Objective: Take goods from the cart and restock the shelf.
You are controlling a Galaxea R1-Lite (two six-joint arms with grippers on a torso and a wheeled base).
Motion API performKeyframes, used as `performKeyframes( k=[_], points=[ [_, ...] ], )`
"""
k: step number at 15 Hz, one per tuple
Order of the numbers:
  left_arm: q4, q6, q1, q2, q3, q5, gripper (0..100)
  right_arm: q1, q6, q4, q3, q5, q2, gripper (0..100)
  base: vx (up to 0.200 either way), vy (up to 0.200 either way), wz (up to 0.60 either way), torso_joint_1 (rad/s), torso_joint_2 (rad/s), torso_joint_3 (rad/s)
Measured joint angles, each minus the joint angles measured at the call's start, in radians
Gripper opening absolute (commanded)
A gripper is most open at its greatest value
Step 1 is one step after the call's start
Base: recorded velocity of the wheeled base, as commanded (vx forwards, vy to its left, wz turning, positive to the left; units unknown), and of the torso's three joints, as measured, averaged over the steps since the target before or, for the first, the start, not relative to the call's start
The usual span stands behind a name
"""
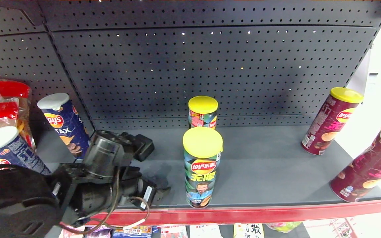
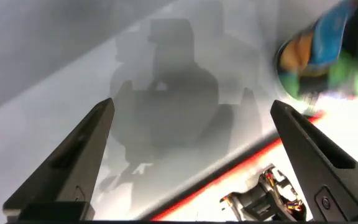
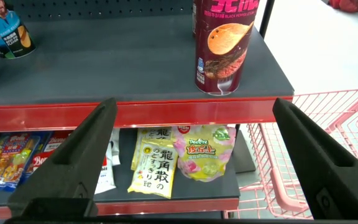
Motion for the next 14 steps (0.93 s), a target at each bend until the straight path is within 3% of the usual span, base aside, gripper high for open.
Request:
performKeyframes(
  k=[2, 5, 10, 14],
  points=[
    [0.03, 0.002, 0.026, -0.119, 0.086, -0.002, 100, 0.0, -0.001, 0.0, 0.0, 0.0, 0.0, 100, 0.0, 0.0, 0.0, 0.0, 0.0, 0.0],
    [0.166, 0.003, 0.042, -0.357, 0.182, -0.009, 100, 0.0, 0.0, 0.0, 0.0, 0.0, 0.0, 100, 0.0, 0.0, 0.0, 0.0, 0.0, 0.0],
    [0.661, 0.003, 0.051, -0.929, 0.206, -0.01, 100, -0.001, 0.0, -0.001, 0.001, 0.0, 0.0, 100, 0.0, 0.0, 0.0, 0.0, 0.0, 0.0],
    [1.019, -0.03, 0.109, -1.407, 0.177, 0.115, 100, 0.0, 0.0, -0.001, 0.001, 0.0, 0.0, 100, 0.0, 0.0, 0.0, 0.0, 0.0, 0.0]
  ],
)
